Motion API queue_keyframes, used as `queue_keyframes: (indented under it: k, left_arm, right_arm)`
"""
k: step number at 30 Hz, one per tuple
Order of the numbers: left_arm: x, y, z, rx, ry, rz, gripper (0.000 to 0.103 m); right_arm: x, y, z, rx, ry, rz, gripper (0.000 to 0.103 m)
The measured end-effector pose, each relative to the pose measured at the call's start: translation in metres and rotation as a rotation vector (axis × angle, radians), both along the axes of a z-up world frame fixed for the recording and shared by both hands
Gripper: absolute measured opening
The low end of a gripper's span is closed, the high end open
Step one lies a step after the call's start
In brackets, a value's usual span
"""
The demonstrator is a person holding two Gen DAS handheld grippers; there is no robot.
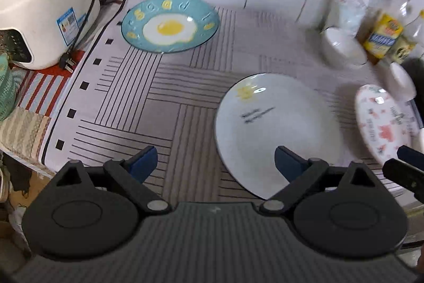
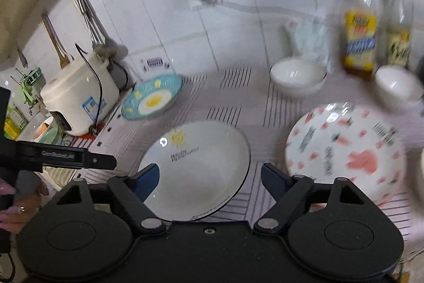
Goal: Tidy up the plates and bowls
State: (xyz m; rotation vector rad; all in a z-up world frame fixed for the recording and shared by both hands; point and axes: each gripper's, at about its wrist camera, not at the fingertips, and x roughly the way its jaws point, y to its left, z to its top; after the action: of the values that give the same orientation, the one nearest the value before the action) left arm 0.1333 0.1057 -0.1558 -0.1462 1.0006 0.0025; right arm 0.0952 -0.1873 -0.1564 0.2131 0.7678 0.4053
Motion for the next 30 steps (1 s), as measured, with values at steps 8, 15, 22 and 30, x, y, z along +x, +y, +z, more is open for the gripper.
queue_keyframes:
  k: [8, 15, 22, 30]
  left_arm:
    - [0.027, 0.007, -0.047, -0.005, 0.088, 0.095, 0.076]
    - [0.039, 0.004, -0.062, -0.037, 0.135, 0.092, 0.06]
    - [0.045, 0.008, -0.066, -0.129, 0.17, 0.116, 0.036]
    - [0.05, -0.005, -0.069, -0.167, 0.189, 0.081, 0.018]
  right_arm:
    - [0.018, 0.007, -0.047, 0.048, 0.059, -0.059, 0.049]
    - [0.032, 0.008, -0.067, 0.032, 0.132, -0.077, 0.043]
    - [0.028, -0.002, -0.077, 0.111, 0.159, -0.129, 0.015]
    - [0.036, -0.007, -0.078, 0.138, 0.194, -0.105, 0.015]
